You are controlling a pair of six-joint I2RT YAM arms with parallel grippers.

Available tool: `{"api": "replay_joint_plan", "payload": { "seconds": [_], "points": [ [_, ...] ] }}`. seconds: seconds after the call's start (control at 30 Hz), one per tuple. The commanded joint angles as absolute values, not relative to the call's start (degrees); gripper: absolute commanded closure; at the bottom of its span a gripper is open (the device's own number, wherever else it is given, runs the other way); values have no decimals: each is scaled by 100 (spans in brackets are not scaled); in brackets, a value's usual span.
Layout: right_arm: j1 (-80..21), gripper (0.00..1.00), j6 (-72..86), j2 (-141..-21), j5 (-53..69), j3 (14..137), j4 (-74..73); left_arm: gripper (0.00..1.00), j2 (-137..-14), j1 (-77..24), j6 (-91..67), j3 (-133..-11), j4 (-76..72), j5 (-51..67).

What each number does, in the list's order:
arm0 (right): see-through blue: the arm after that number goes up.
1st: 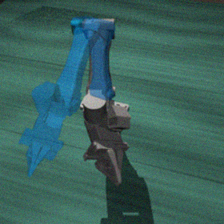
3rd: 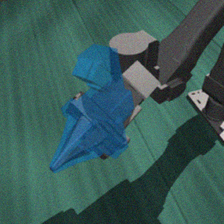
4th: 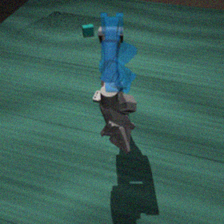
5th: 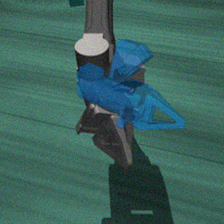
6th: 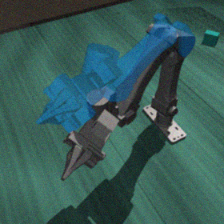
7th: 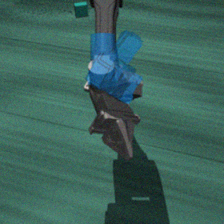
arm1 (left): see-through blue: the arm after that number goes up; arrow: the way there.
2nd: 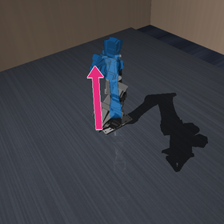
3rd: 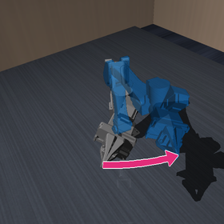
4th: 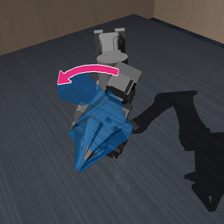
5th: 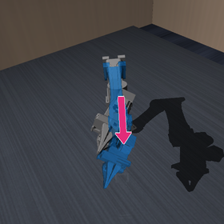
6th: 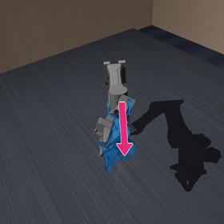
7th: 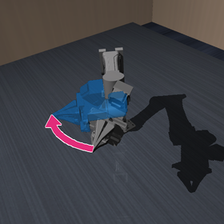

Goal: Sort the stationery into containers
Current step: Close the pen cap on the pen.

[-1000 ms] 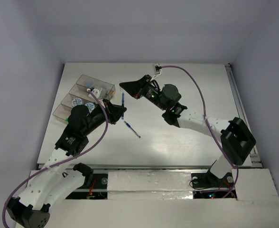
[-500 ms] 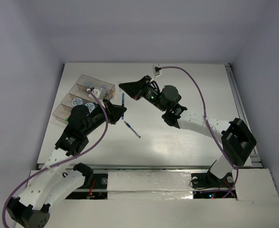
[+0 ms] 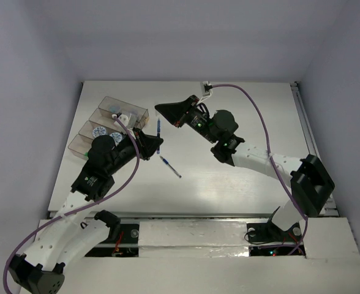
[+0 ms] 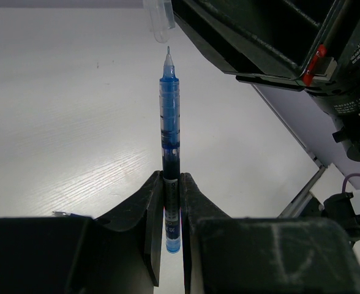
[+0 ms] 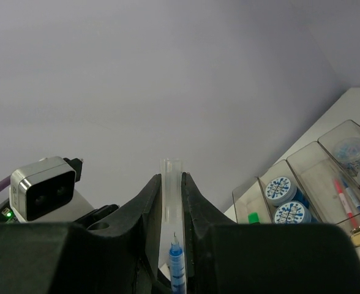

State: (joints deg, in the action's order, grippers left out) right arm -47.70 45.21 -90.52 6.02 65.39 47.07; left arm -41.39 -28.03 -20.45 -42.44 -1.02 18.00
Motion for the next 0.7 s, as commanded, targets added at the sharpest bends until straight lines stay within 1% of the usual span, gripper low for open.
{"api": "replay_joint_plan", "payload": {
  "seconds": [0.0,0.67],
  "points": [
    [-4816,100,4403,-8798,563,6513,5036,100,-4034,-2733,-2030,-4289,-308,1819],
    [-4869,100,4386,-8850,580,6442,5028,100,-4017,-2681,-2039,-4289,-360,1828]
  ]
}}
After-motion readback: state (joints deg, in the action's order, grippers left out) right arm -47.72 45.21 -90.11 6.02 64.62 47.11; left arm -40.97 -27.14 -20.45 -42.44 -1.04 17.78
